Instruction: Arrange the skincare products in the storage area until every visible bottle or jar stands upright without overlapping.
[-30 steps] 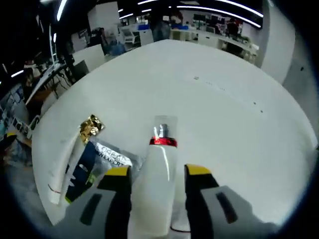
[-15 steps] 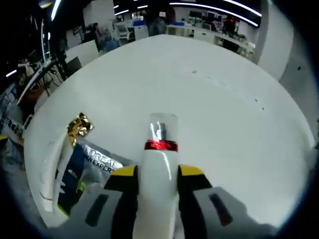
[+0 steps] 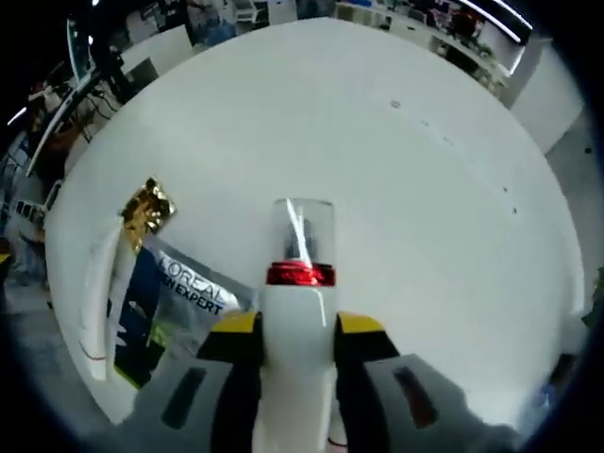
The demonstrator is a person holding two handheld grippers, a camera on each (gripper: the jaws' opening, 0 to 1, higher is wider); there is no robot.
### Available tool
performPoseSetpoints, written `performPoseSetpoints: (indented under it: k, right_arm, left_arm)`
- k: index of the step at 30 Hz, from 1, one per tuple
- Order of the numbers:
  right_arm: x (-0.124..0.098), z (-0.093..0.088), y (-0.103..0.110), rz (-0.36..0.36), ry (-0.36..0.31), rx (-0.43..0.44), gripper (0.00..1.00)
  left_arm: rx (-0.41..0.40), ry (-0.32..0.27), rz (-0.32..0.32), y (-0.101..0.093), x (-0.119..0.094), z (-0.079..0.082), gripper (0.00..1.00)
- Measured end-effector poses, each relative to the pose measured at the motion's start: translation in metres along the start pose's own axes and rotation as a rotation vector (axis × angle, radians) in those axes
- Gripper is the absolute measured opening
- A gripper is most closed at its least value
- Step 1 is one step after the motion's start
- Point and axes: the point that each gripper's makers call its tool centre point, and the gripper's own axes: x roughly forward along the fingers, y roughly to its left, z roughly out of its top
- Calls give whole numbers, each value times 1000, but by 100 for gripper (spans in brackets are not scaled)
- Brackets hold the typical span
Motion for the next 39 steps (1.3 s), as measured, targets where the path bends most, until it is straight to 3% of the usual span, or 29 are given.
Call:
performPoseSetpoints:
  k: [13,17,22,33,39]
  right_arm:
    - [8,9,-7,36,235,-121,29]
    - [7,6,-4,37,255,-148,29]
    - [8,7,-6,36,225,-158,28]
    - [-13,20,4,104,69,-176,28]
    - [-32,7,14,148,-43,-165,28]
  left_arm:
    - [-4,-32,2,1,-2,5,91]
    - [-4,-35,7,1,-2,5,91]
    - [-6,-40,8,1,-2,7,90]
    - [20,-32,-23,-8,-1,7,90]
    - [22,-28,-74,-22,-1,7,90]
